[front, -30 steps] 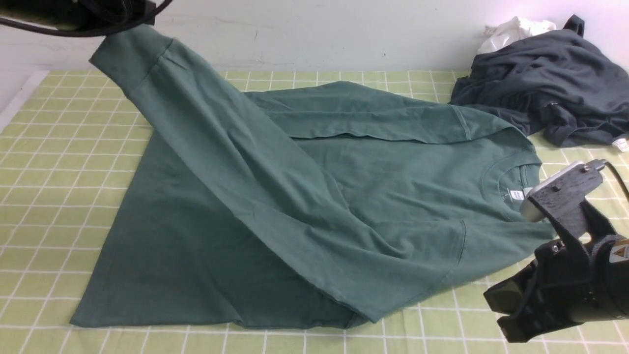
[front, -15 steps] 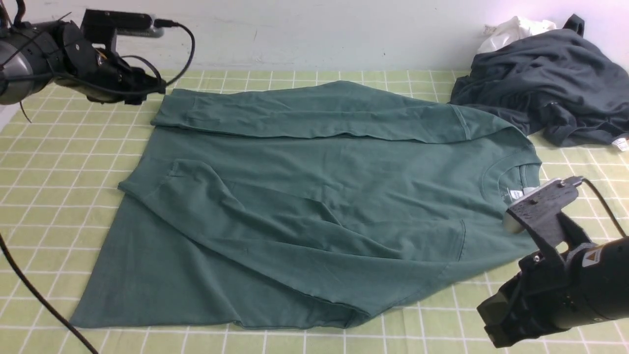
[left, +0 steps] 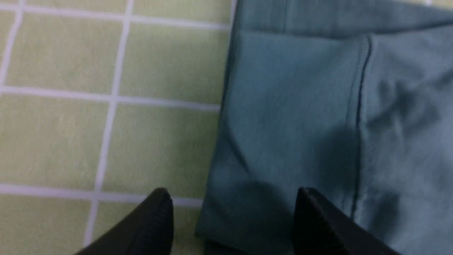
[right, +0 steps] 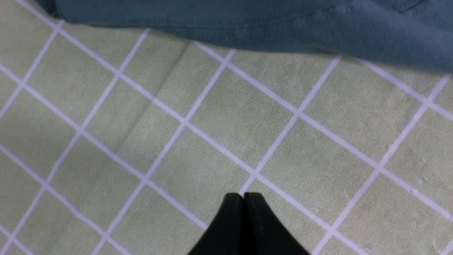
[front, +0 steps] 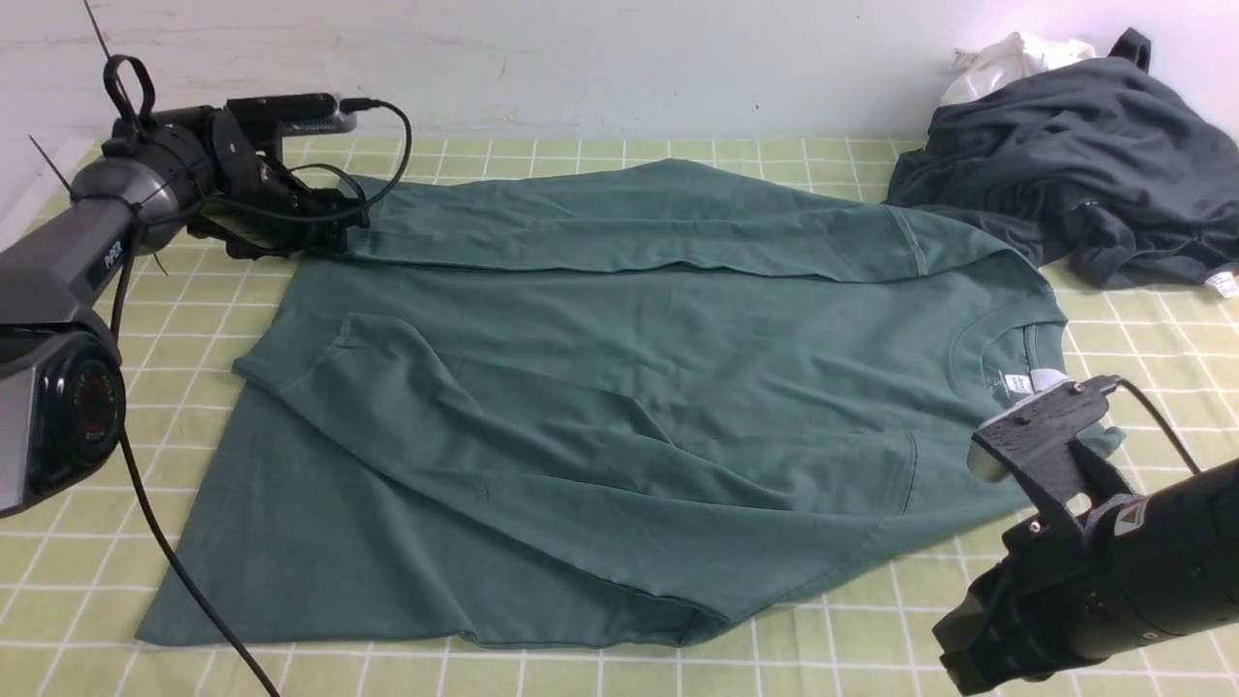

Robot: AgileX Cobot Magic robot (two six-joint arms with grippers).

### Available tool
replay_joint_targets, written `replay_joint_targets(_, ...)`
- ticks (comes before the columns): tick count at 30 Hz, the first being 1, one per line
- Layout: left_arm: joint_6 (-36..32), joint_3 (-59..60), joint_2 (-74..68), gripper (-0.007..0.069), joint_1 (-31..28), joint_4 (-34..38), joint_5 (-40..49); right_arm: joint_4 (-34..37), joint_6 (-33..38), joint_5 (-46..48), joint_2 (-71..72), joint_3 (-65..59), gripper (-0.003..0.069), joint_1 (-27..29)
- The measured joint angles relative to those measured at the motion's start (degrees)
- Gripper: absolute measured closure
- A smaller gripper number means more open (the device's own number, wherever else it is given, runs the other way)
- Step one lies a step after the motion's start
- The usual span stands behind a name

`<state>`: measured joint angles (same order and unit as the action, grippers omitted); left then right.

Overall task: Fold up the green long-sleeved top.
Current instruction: Use the left arm to clamp the cuff farthest from it, then use the left arm to drag and drop the cuff onto the cuff closest to the left arm

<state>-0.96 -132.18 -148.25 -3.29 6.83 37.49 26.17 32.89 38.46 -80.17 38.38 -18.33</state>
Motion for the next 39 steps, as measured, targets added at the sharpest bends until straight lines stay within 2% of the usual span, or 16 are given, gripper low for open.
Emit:
replay_joint_targets(3, 0.00, -0.58, 0.00, 0.0297, 0.00, 0.14, 0.00, 0.00, 0.05, -0.07, 0.00, 0.06, 0.0674, 0.00)
replay_joint_targets(6, 0.00, -0.58, 0.00, 0.0428, 0.00, 1.02, 0.40, 0.00, 0.05, -0.22, 0.00, 0.06, 0.0674, 0.00)
replay_joint_targets(7, -0.05, -0.63, 0.00, 0.0508, 0.00, 1.56, 1.27, 0.00, 0.05, -0.22, 0.00, 0.06, 0.0674, 0.00)
replay_joint_targets(11, -2.00, -2.08, 1.10, 0.0606, 0.00, 2.34, 6.48, 0.00, 0.05, -0.26, 0.00, 0.06, 0.0674, 0.00)
replay_joint_targets(15, -3.81, -5.39, 5.25, 0.0609, 0.05, 2.57, 15.60, 0.79, 0.05, -0.26, 0.00, 0.06, 0.0674, 0.00)
replay_joint_targets(19, -6.14, -6.95, 11.11, 0.0609, 0.05, 2.42, 28.63, 1.25, 0.05, 0.09, 0.00, 0.06, 0.0674, 0.00)
replay_joint_targets(21, -7.60, -6.42, 13.53, 0.0609, 0.12, 1.83, 31.88, 1.50, 0.05, 0.90, 0.07, 0.18, 0.0674, 0.00)
replay_joint_targets(24, -8.19, -0.87, 17.54, 0.0609, 0.12, 0.80, 32.83, 1.56, 0.05, 3.55, 0.07, 1.26, 0.0674, 0.00)
replay_joint_targets(34, -10.06, 32.84, 34.89, 0.0609, 1.81, -3.49, 32.73, 2.83, 2.50, 8.88, 2.42, 3.27, 0.0674, -0.06)
replay_joint_targets(39, -10.12, 41.36, 36.77, 0.0604, 1.81, -3.95, 29.44, 2.96, 2.64, 9.02, 3.15, 3.41, 0.0674, -0.06)
